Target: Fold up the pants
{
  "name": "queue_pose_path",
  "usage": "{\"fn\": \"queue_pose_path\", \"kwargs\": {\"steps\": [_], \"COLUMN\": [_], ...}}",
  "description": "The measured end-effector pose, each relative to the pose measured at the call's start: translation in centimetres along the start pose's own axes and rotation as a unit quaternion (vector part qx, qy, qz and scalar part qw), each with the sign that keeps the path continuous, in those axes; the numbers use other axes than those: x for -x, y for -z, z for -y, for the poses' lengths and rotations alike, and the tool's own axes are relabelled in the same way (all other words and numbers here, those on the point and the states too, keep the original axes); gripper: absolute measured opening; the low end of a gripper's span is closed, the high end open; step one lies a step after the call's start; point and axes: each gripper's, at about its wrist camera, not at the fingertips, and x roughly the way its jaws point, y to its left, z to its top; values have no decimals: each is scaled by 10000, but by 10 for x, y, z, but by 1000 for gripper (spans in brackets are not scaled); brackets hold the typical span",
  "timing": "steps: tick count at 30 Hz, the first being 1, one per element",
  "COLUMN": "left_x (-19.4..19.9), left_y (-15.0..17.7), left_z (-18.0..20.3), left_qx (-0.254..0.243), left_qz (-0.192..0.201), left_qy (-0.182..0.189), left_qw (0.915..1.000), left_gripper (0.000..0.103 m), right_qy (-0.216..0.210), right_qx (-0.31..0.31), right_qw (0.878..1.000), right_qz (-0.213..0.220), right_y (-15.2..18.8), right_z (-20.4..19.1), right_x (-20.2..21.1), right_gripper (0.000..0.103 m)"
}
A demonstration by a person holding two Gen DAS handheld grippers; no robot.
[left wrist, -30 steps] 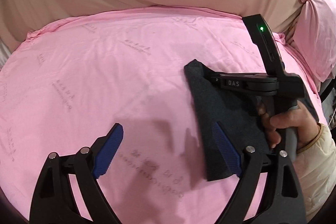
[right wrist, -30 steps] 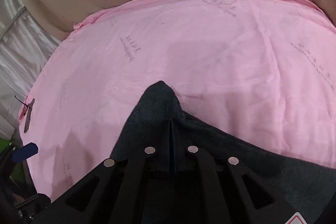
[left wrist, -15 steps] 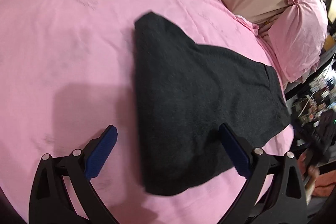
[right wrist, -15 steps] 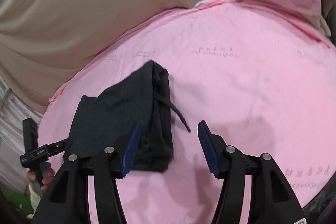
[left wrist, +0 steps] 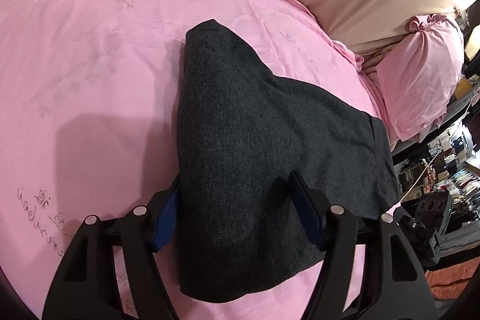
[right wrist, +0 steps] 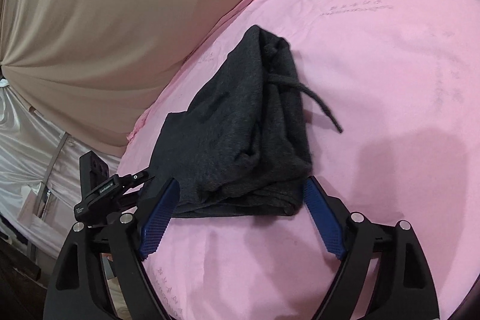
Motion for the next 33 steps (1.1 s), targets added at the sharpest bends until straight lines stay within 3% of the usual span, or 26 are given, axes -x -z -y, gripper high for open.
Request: {"fn": "queue_pose_path", "kwargs": {"steps": [2, 3, 4, 6, 11, 13, 15, 17, 18, 21, 23, 24, 25, 27, 29, 30, 32, 33], "left_x": [-4, -5, -3, 7, 76, 106, 117, 106, 95, 117, 146, 162, 169, 170, 145, 121, 82, 61], "left_y": [-4, -6, -9, -12, -5, 9, 31, 52, 64, 66, 55, 46, 39, 21, 2, -9, -19, -24], "left_z": [3, 1, -1, -4, -5, -19, -37, -53, -67, -68, -50, -35, -25, -1, 14, 15, 0, -18], "left_qx": [-33, 2, 51, 69, -196, -113, -62, -10, 115, 247, 16, -202, -309, -514, -503, -469, -267, -6], "left_qz": [29, 11, -9, 14, 534, 531, 385, 115, -69, 264, 798, 1079, 1225, 1352, 1137, 926, 585, 393], "left_qy": [-198, -169, -87, -15, -187, -171, -425, -775, -776, -669, -833, -840, -774, -485, -368, -476, -983, -1250], "left_qw": [9998, 9999, 9999, 10000, 9982, 9984, 9983, 9969, 9969, 9971, 9933, 9904, 9890, 9883, 9916, 9935, 9931, 9914], "left_gripper": [41, 33, 30, 23, 22, 23, 25, 28, 32, 32, 31, 31, 32, 40, 49, 50, 49, 44], "right_qy": [163, 200, 100, -8, -443, -444, -292, 282, 157, 433, 981, 1080, 990, 472, 172, 172, 549, 848], "right_qx": [70, 37, -53, -22, 475, 516, 515, 607, 686, 646, 1257, 1510, 1728, 1873, 2041, 2104, 1987, 1728], "right_qw": [9998, 9998, 9999, 9999, 9978, 9977, 9978, 9968, 9973, 9968, 9835, 9776, 9739, 9762, 9759, 9759, 9782, 9813], "right_qz": [78, 77, 22, 119, 145, 20, -283, -448, -196, 180, 852, 993, 1090, 988, 757, 546, 268, 45], "right_y": [-5, -9, -12, -13, 8, 28, 53, 79, 86, 86, 80, 76, 69, 48, 34, 25, 14, 6], "right_z": [-7, -10, -10, -23, -78, -87, -84, -72, -69, -75, -104, -118, -137, -165, -186, -189, -177, -154], "right_x": [-13, -17, -21, -16, 9, 7, -11, -28, -20, 14, 49, 56, 60, 49, 18, -9, -50, -74], "right_gripper": [80, 57, 40, 35, 32, 33, 37, 51, 49, 54, 44, 27, 12, 7, 5, 4, 4, 4]}}
